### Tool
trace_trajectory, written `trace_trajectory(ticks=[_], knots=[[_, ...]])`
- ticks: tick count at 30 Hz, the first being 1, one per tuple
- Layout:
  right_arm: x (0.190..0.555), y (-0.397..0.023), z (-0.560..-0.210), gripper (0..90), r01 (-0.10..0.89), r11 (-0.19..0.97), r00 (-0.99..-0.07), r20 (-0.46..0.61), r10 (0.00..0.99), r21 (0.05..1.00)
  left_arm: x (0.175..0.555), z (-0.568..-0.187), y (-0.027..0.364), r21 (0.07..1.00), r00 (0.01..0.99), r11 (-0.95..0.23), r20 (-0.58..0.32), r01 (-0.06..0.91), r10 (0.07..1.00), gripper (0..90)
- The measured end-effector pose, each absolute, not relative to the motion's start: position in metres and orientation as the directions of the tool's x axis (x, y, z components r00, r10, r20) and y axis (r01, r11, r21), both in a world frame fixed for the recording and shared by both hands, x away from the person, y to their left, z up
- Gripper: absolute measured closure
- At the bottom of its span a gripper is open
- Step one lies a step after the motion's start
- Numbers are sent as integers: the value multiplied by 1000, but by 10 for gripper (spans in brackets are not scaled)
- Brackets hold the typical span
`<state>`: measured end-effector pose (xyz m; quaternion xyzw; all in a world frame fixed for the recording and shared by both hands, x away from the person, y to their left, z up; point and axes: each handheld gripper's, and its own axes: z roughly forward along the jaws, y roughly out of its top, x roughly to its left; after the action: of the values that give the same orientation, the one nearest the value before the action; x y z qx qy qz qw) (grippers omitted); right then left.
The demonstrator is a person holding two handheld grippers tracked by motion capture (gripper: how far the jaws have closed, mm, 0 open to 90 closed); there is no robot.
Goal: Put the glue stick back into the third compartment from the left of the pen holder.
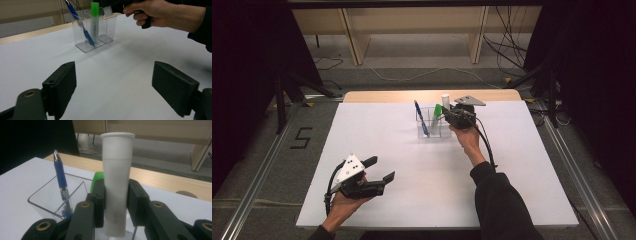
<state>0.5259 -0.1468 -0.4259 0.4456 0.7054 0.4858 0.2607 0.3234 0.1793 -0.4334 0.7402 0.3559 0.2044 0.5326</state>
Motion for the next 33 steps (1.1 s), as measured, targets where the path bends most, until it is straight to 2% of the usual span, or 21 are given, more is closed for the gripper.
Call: trace_trajectory(ticks=[10,11,13,18,22,33], knots=[[527,-145,-431,694,389,138,-456,60,888,911,324,-433,179,935,661,-172,-82,310,746,190],[528,-145,-431,658,390,140,-452,57,890,910,323,-433,179,935,661,-171,-82,310,746,190],[528,-146,-430,495,412,126,-452,83,888,903,323,-433,180,935,661,-172,-82,310,746,190],[525,-153,-423,324,455,125,-426,92,900,882,324,-433,179,934,660,-172,-85,314,746,190],[519,-163,-416,296,464,110,-427,113,897,879,324,-434,179,932,660,-172,-88,318,746,190],[493,-168,-402,267,447,134,-518,133,845,884,325,-434,181,929,658,-157,-112,335,744,190]])
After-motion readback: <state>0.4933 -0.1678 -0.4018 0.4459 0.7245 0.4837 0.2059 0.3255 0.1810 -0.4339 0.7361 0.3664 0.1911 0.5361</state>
